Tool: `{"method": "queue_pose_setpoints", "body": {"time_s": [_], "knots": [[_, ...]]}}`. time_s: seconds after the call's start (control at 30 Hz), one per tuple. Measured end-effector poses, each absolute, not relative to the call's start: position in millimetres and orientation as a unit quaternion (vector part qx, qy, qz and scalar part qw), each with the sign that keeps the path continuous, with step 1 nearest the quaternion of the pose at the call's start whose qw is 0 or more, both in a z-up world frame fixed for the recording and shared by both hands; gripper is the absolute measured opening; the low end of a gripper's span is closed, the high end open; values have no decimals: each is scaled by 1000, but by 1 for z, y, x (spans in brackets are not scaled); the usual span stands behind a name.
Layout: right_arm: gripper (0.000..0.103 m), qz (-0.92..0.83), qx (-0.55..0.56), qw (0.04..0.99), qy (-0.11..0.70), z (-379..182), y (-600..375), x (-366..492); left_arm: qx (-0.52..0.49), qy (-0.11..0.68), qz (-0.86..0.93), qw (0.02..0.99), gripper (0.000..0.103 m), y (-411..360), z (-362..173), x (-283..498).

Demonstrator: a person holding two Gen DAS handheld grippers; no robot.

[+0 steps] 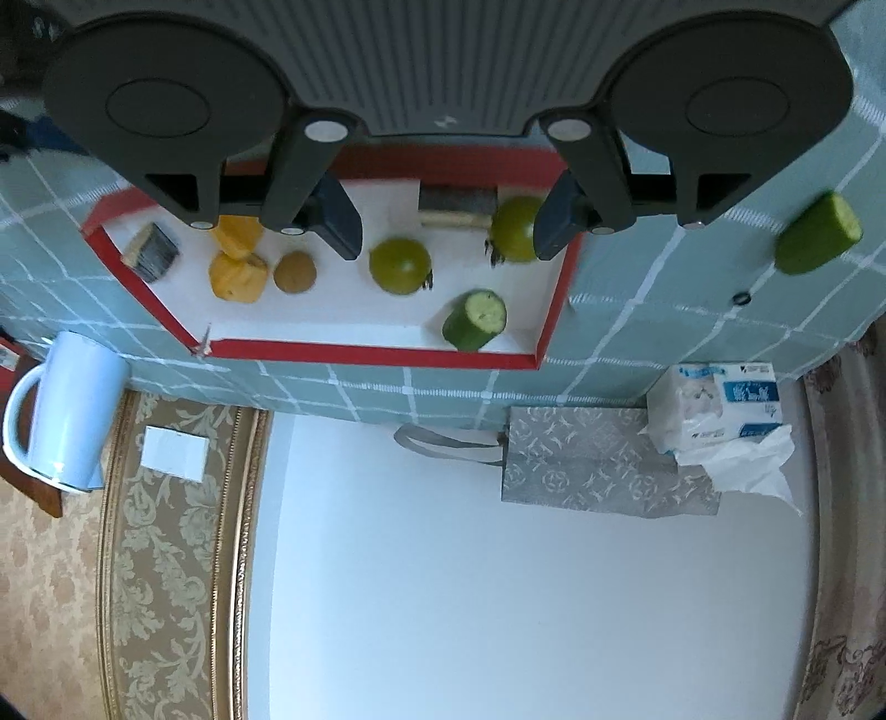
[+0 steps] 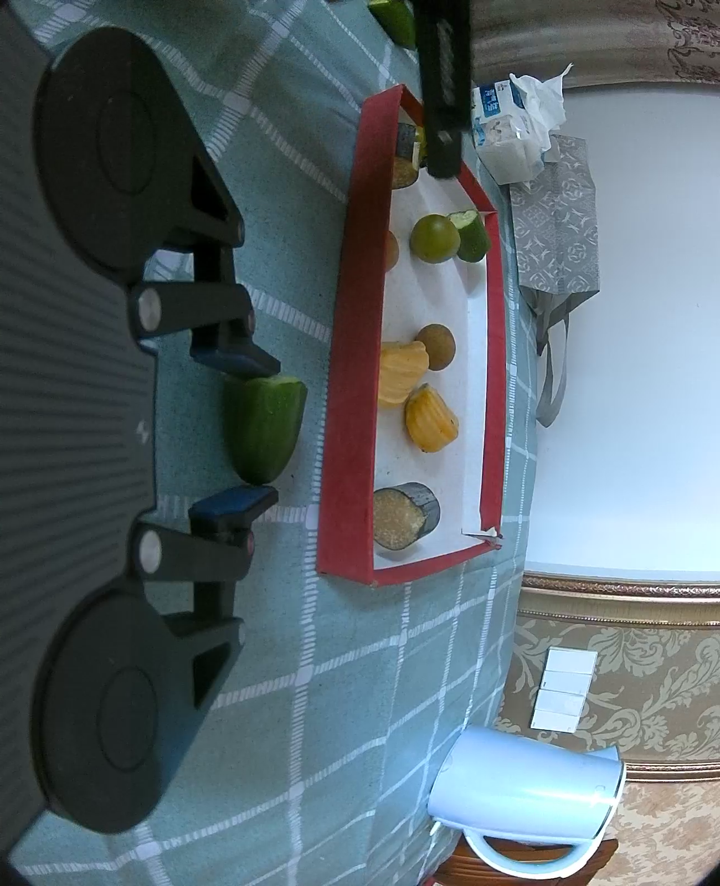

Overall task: Organize fruits
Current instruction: 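Carry the green lime chunk over the red tray with the right tool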

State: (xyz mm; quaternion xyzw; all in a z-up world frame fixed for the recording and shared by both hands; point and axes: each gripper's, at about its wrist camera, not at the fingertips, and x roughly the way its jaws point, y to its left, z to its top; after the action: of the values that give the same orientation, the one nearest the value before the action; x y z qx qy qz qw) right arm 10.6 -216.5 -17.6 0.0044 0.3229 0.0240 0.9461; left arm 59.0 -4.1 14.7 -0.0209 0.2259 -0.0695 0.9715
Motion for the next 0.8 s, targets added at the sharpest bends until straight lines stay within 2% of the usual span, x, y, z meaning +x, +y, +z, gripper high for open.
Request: {"method": "queue_pose_setpoints", "body": {"time_s": [0.53,0.8], "knots": [[38,24,16,948,317,-13,-220,8,-40,293,-92,951,68,20,-6,42],[38,23,11,958,285,15,-226,12,-31,311,-101,945,68,16,-12,44]]}}
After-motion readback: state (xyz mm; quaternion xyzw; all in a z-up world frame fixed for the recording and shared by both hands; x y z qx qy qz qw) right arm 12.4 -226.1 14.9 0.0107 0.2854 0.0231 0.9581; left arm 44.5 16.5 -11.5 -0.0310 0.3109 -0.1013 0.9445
